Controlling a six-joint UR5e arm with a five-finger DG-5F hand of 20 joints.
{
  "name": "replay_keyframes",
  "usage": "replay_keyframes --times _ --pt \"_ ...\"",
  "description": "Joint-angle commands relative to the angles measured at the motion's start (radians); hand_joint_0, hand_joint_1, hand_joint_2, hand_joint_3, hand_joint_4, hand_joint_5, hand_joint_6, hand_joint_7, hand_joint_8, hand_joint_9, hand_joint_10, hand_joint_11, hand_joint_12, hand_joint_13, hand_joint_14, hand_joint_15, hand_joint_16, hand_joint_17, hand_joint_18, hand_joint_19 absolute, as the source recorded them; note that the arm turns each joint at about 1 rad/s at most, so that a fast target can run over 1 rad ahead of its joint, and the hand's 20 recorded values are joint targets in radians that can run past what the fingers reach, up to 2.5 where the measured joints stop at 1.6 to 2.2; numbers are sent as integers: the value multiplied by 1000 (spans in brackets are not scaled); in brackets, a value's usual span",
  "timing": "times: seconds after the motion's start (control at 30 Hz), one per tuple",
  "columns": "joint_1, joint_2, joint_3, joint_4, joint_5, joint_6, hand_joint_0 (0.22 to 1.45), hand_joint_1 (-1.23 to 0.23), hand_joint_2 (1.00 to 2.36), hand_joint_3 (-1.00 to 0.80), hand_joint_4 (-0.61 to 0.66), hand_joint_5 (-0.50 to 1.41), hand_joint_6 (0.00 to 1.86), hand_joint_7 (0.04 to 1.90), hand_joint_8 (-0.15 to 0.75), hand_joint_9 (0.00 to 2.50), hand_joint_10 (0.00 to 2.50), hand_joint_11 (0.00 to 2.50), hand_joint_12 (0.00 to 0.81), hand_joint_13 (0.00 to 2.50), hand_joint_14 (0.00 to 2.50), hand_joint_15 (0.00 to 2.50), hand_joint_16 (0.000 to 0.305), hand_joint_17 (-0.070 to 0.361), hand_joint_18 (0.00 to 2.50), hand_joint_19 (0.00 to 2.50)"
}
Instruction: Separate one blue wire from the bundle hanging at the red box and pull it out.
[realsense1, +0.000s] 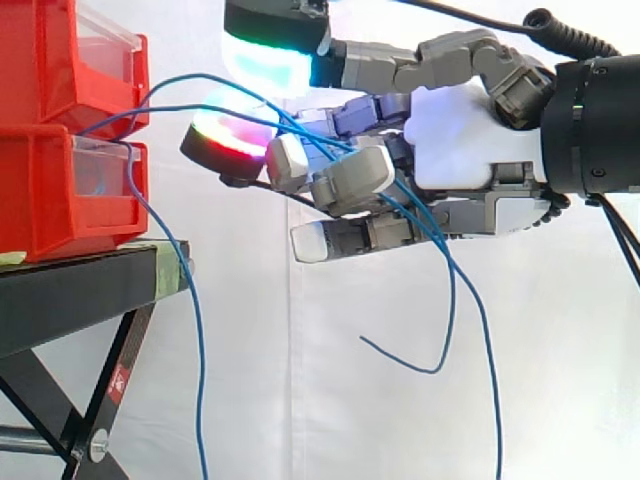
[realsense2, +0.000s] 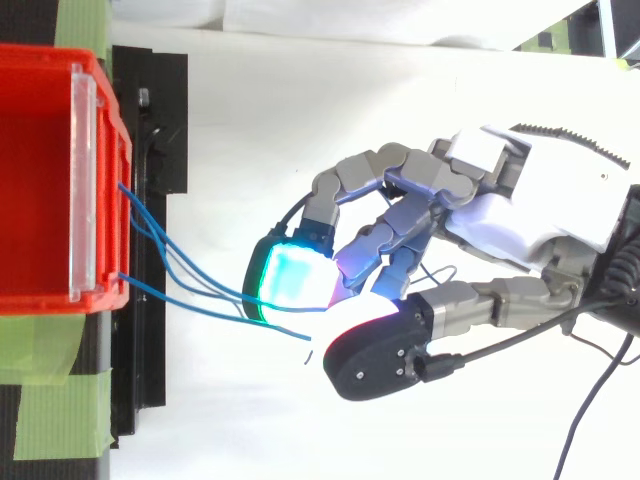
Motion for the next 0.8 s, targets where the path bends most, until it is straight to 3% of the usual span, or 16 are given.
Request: replay_keyframes --times 0.0,0.27,0.77 --pt "1 -1 0 0 0 0 553 -728 1006 -425 172 -194 912 877 353 1131 16 1240 371 1546 9 1507 58 130 983 661" --pt "8 0 0 0 4 2 589 -720 1009 -396 160 -178 903 914 342 1169 19 1246 370 1540 10 1503 55 124 977 660" --pt "8 0 0 0 4 2 607 -728 1015 -320 127 -169 906 941 350 1200 17 1265 371 1538 11 1497 54 122 988 660"
